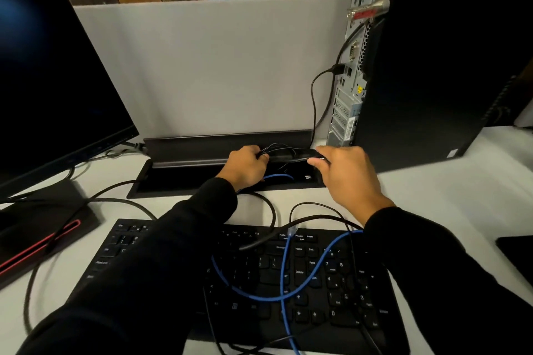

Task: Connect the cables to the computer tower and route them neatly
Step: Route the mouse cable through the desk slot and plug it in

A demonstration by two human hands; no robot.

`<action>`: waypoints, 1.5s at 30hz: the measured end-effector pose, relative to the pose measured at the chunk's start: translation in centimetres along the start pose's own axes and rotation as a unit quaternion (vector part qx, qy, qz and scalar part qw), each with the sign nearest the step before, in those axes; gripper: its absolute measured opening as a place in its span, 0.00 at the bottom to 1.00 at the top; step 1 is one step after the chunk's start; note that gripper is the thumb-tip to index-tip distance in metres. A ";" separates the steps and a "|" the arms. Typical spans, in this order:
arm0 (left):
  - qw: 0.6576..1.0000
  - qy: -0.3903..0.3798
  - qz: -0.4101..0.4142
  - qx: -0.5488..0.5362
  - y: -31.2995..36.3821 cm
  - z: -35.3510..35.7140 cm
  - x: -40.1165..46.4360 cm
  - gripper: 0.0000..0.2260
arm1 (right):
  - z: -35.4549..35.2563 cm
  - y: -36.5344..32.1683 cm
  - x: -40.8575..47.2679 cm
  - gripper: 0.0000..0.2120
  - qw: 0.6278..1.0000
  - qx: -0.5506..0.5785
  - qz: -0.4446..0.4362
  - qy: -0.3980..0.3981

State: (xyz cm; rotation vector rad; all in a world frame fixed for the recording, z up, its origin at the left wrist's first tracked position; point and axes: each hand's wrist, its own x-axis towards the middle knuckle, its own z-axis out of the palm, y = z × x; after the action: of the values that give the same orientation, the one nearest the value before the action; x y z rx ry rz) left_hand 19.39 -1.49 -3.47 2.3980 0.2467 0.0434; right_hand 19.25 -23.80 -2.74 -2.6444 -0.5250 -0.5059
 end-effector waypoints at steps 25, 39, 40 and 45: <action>0.924 0.153 0.123 -0.327 0.0 -3.5 -0.8 0.07 | -2.6 1.5 -1.0 0.05 0.943 0.327 -0.022 0.065; 0.978 -0.044 0.191 -0.065 1.8 -2.9 -3.3 0.06 | -3.8 3.3 -1.2 0.05 0.970 0.239 -0.001 0.044; 0.978 -0.027 0.209 -0.014 2.0 -2.5 -3.2 0.06 | -3.7 3.4 -1.3 0.05 0.972 0.231 -0.010 0.047; 0.956 -0.032 0.225 0.186 2.2 -0.3 -2.1 0.06 | -3.5 4.4 -1.4 0.04 0.984 0.174 -0.034 0.009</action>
State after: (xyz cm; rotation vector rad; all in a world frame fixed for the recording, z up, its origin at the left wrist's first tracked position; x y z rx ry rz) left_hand 17.69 -3.31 -1.66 2.7765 -0.3597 0.1386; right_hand 18.98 -29.43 -1.69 -2.2937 -0.6367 -0.4135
